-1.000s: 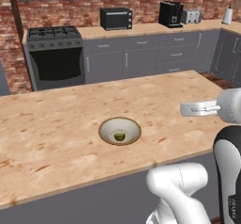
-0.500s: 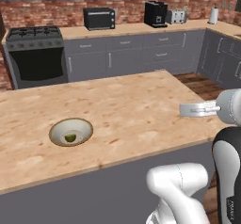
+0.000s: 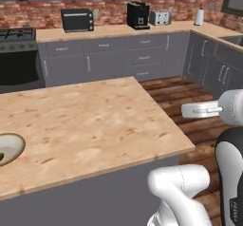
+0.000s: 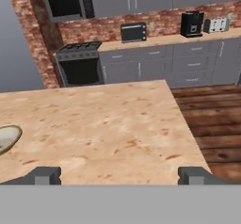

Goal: Retrieve the kiwi and pear from the fridge and place them into the bowl on the dining table.

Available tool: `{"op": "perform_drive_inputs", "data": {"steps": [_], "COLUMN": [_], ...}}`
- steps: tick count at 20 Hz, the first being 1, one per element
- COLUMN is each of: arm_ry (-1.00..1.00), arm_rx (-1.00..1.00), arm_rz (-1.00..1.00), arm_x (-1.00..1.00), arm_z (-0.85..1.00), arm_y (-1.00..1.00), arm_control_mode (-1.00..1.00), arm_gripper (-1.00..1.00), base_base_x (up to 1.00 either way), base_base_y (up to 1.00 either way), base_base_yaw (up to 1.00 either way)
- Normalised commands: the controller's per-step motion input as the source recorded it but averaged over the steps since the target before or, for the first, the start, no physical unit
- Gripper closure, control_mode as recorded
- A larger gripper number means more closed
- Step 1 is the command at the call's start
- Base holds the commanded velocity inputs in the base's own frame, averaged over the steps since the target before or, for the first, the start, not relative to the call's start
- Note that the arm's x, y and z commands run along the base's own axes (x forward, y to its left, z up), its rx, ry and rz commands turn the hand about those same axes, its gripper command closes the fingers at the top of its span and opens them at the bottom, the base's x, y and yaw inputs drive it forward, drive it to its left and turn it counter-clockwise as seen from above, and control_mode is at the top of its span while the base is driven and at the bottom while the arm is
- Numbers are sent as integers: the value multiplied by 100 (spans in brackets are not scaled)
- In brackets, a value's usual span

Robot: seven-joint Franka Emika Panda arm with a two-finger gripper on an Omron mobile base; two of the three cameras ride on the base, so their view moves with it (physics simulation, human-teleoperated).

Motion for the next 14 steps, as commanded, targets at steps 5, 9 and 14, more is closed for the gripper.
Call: {"op": "perform_drive_inputs", "data": {"steps": [5, 9, 14], "arm_ry": [0, 0, 0], "arm_rx": [0, 0, 0], "arm_rz": [0, 0, 0], "arm_x": [0, 0, 0], "arm_z": [0, 0, 0], "arm_y": [0, 0, 0], "arm_control_mode": [100, 100, 100], "arm_gripper": [-100, -100, -100], "base_base_x": [41, 36, 35], "base_base_y": [-100, -100, -100], "base_base_yaw": [-2, -2, 0]}}
